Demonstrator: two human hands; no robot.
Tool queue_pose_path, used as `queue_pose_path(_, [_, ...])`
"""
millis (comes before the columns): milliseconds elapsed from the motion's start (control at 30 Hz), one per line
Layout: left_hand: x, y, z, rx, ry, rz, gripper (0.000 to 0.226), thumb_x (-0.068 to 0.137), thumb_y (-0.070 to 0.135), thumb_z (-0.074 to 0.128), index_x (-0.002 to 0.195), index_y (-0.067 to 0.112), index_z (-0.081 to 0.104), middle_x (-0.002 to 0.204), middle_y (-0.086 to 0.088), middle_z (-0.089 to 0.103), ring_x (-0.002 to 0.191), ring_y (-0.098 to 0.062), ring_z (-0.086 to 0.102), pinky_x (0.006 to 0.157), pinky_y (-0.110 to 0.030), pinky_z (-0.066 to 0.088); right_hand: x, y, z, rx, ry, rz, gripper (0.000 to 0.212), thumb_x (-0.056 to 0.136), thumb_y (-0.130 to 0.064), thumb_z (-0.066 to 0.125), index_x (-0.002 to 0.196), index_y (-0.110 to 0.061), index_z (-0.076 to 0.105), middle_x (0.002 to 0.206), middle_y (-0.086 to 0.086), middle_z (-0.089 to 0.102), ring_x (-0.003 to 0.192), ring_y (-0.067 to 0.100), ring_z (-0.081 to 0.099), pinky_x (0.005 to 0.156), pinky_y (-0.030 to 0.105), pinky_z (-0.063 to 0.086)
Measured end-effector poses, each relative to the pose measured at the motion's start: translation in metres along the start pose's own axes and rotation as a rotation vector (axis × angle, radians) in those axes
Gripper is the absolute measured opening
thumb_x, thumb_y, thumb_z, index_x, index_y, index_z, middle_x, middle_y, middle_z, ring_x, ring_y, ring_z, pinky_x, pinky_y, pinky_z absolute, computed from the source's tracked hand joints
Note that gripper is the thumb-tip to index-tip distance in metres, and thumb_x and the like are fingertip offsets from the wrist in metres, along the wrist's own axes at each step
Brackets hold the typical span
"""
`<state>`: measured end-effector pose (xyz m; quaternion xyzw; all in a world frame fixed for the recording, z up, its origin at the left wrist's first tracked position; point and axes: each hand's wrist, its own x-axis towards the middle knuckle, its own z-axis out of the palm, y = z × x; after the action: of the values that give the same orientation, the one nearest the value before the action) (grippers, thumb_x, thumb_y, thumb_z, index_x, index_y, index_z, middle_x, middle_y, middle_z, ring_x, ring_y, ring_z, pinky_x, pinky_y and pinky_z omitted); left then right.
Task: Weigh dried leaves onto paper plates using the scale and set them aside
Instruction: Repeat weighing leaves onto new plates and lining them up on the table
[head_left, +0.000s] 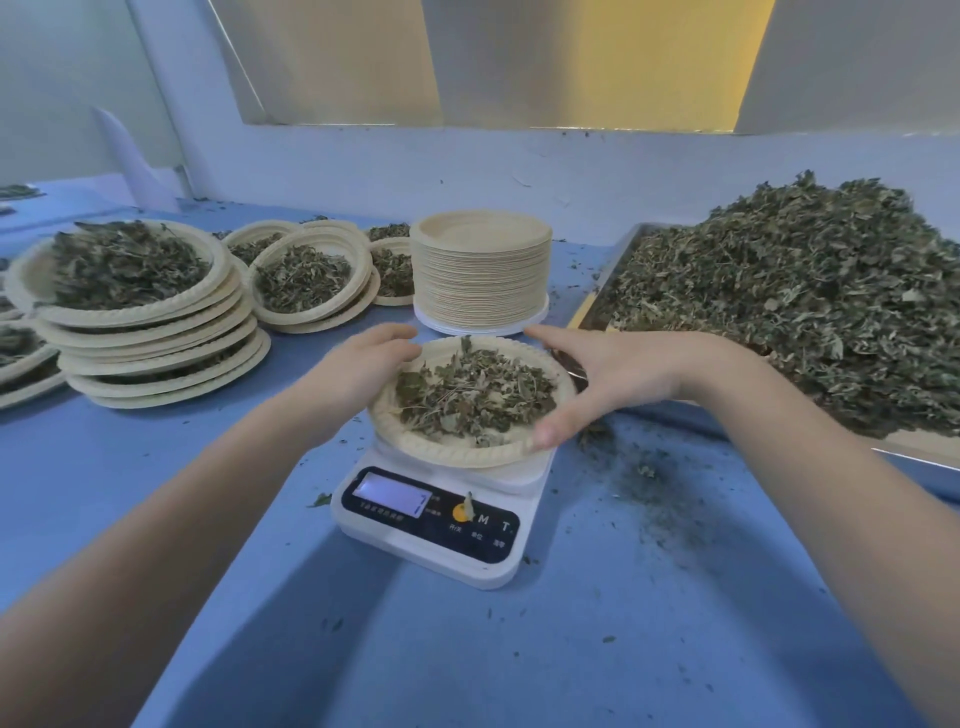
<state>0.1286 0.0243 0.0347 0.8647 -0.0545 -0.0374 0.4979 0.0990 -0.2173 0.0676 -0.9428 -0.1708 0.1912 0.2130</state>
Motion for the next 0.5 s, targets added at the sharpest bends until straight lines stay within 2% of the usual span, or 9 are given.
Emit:
queue_pose_path(100, [-0.003, -0.004, 0.007, -0.033, -0.015, -0.04, 0.043, 0.099, 0.037, 0.039, 0.141, 0.028, 0.039, 0.147, 0.007, 0.038, 0.131, -0.014, 0.038, 0.095, -0.025, 0.026, 0.004, -0.003, 0.005, -0.136, -0.011, 0.01, 0.152, 0.032, -0.076, 0.075, 0.15, -0.034, -0.012, 0.159, -0.013, -0.003, 0.145, 0.009, -0.001, 0.119, 0.04, 0.008])
queue_pose_path(200, [-0.006, -0.004, 0.014, -0.028, 0.024, -0.042, 0.047, 0.1, 0.038, 0.037, 0.144, 0.021, 0.036, 0.146, 0.003, 0.039, 0.131, -0.018, 0.039, 0.1, -0.03, 0.029, 0.007, -0.005, 0.009, -0.122, 0.008, -0.008, 0.151, 0.032, -0.072, 0.077, 0.148, -0.038, -0.013, 0.158, -0.014, -0.002, 0.145, 0.009, 0.001, 0.118, 0.038, 0.011])
queue_pose_path(300, [-0.007, -0.001, 0.007, -0.072, 0.094, -0.038, 0.04, 0.099, 0.037, 0.04, 0.135, 0.022, 0.047, 0.132, 0.0, 0.05, 0.113, -0.018, 0.051, 0.087, -0.03, 0.038, 0.012, -0.01, 0.011, -0.041, 0.044, -0.063, 0.153, 0.029, -0.074, 0.08, 0.148, -0.041, -0.011, 0.158, -0.015, 0.004, 0.143, 0.006, 0.011, 0.113, 0.025, 0.014])
queue_pose_path(367, [-0.004, 0.004, -0.008, -0.082, 0.164, -0.004, 0.028, 0.098, 0.034, 0.043, 0.121, 0.025, 0.056, 0.116, 0.001, 0.052, 0.095, -0.014, 0.052, 0.073, -0.027, 0.037, 0.019, -0.018, 0.008, -0.011, 0.083, -0.113, 0.153, 0.029, -0.073, 0.079, 0.148, -0.039, -0.01, 0.158, -0.016, 0.004, 0.142, 0.004, 0.012, 0.109, 0.02, 0.013])
queue_pose_path(400, [-0.003, 0.007, -0.017, -0.073, 0.2, 0.007, 0.029, 0.097, 0.033, 0.044, 0.122, 0.024, 0.056, 0.114, 0.001, 0.053, 0.092, -0.013, 0.051, 0.069, -0.025, 0.036, 0.025, -0.023, 0.005, 0.0, 0.1, -0.134, 0.152, 0.029, -0.072, 0.079, 0.149, -0.039, -0.009, 0.158, -0.015, 0.005, 0.142, 0.003, 0.013, 0.107, 0.019, 0.013])
queue_pose_path(467, [0.002, 0.012, -0.038, -0.051, 0.252, 0.016, 0.03, 0.096, 0.032, 0.048, 0.123, 0.022, 0.055, 0.108, 0.004, 0.055, 0.087, -0.01, 0.051, 0.066, -0.022, 0.035, 0.037, -0.038, -0.004, 0.021, 0.12, -0.181, 0.149, 0.031, -0.068, 0.078, 0.15, -0.037, -0.006, 0.158, -0.014, 0.009, 0.14, 0.002, 0.015, 0.105, 0.018, 0.015])
queue_pose_path(500, [0.005, 0.014, -0.05, -0.044, 0.269, 0.027, 0.025, 0.095, 0.031, 0.049, 0.118, 0.023, 0.057, 0.104, 0.005, 0.056, 0.085, -0.009, 0.051, 0.067, -0.021, 0.036, 0.045, -0.046, -0.011, 0.03, 0.125, -0.206, 0.148, 0.032, -0.067, 0.079, 0.15, -0.036, -0.005, 0.157, -0.014, 0.012, 0.14, 0.003, 0.017, 0.105, 0.018, 0.016])
